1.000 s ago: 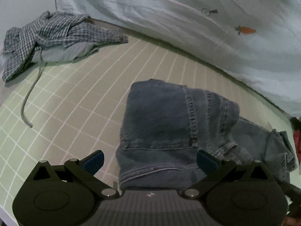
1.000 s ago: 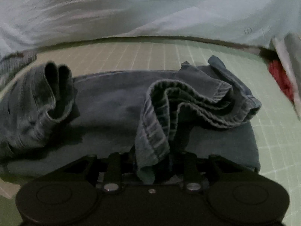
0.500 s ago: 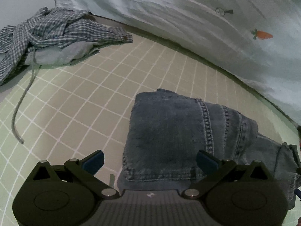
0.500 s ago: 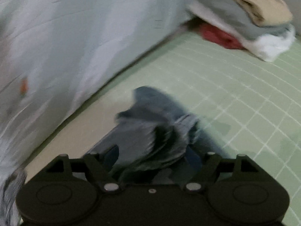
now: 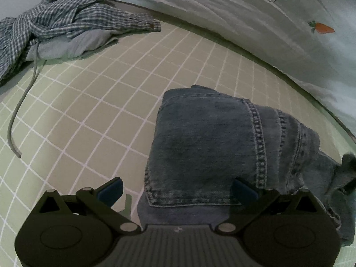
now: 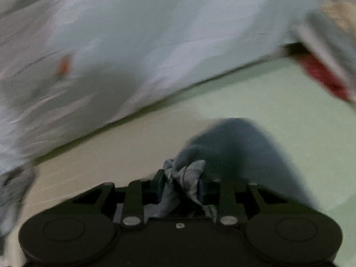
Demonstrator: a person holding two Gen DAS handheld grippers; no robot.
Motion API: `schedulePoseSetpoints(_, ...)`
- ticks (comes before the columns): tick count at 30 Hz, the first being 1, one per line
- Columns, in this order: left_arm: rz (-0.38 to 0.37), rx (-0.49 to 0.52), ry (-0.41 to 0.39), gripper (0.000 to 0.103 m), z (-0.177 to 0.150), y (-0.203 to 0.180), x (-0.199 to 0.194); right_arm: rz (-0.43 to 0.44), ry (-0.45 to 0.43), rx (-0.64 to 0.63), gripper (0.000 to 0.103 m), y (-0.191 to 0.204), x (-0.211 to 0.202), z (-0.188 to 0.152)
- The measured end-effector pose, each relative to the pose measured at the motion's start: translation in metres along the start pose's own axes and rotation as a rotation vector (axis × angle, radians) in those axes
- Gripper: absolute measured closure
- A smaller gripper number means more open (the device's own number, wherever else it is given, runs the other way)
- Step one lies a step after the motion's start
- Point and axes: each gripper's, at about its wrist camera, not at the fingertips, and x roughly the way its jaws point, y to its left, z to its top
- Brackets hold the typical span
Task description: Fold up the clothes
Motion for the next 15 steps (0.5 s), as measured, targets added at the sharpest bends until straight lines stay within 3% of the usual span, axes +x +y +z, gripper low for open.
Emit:
schedulePoseSetpoints(6, 0.009, -0.029, -0.015, 0.000, -0.002, 0.009, -0.006, 0.253, 0.018, 0.152, 0.047, 0.010, -0.005, 0.003)
schedulePoseSetpoints(8, 0.006, -0.048, -0.011, 0.000, -0.003, 0.014, -0.006, 0.157, 0.004, 0.149, 0.039, 0.003, -0.009, 0.005)
schedulePoseSetpoints(13, 0.007, -0.069, 0.019, 0.000, -0.005, 0.020, 0.003, -0.219, 0.046, -0.059, 0.038, -0.012, -0.003, -0.009)
schedulePoseSetpoints(15, 0.008, -0.067, 0.032, 0.000, -0.005, 0.019, 0.008, -0.259, 0.090, -0.126, 0.035, -0.011, -0.001, -0.027)
